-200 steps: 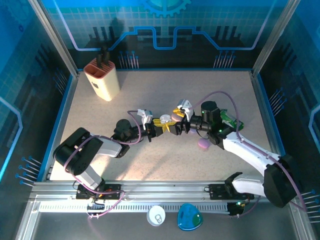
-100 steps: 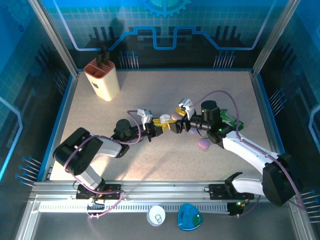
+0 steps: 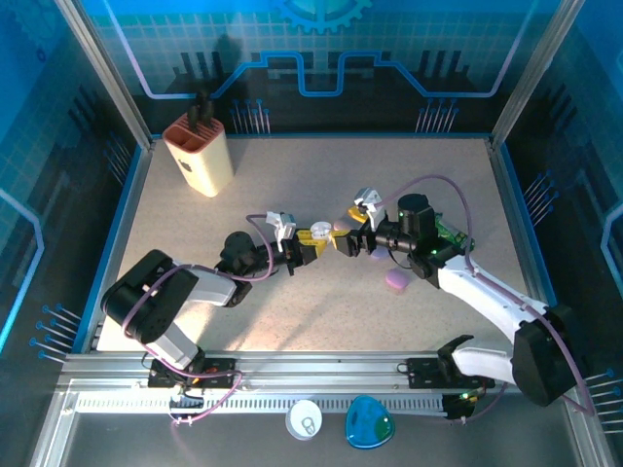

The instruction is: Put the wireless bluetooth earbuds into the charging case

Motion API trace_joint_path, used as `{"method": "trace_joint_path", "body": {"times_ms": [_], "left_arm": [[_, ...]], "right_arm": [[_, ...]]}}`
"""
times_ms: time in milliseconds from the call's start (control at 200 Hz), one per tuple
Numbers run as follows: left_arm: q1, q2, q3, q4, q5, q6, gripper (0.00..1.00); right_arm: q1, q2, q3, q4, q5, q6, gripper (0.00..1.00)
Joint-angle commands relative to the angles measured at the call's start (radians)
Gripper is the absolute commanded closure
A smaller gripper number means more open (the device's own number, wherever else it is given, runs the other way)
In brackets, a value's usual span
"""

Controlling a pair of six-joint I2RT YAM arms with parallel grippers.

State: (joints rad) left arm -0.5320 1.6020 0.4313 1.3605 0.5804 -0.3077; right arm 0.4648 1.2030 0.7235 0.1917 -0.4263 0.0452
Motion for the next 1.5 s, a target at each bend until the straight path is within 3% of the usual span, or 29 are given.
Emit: {"method": "trace_joint_path", "body": {"times_ms": [0,165,310,380,500,900,1396,1496], "left_arm": [[0.007,-0.025,0.002,0.042,0.005,0.026,0.89],[0.007,-0.017,-0.015,0.042,0.040,0.129,0.89],[0.006,-0.035,-0.041,0.040,0.071,0.246,0.87],[0.007,-0.043,-0.045,0.040,0.077,0.266,0.87],[0.007,-0.042,-0.041,0.040,0.107,0.261,0.87],[0.010,-0.019,-0.029,0.041,0.119,0.188,0.93],[0.034,0.029,-0.017,0.042,0.096,0.122,0.93],[0.035,0.021,-0.009,0.042,0.136,0.099,0.93]], "right_arm": [[-0.013,-0.026,0.016,-0.021,-0.019,-0.020,0.19],[-0.021,-0.043,0.025,0.018,-0.090,0.059,0.20],[-0.041,0.000,0.095,-0.046,-0.228,0.126,0.39],[-0.043,0.029,0.131,-0.104,-0.297,0.124,0.42],[-0.042,0.088,0.179,-0.149,-0.425,0.114,0.40],[-0.023,0.189,0.220,-0.219,-0.574,0.032,0.44],[-0.022,0.147,0.193,-0.232,-0.603,0.008,0.50],[-0.024,0.123,0.175,-0.207,-0.490,-0.004,0.40]]}}
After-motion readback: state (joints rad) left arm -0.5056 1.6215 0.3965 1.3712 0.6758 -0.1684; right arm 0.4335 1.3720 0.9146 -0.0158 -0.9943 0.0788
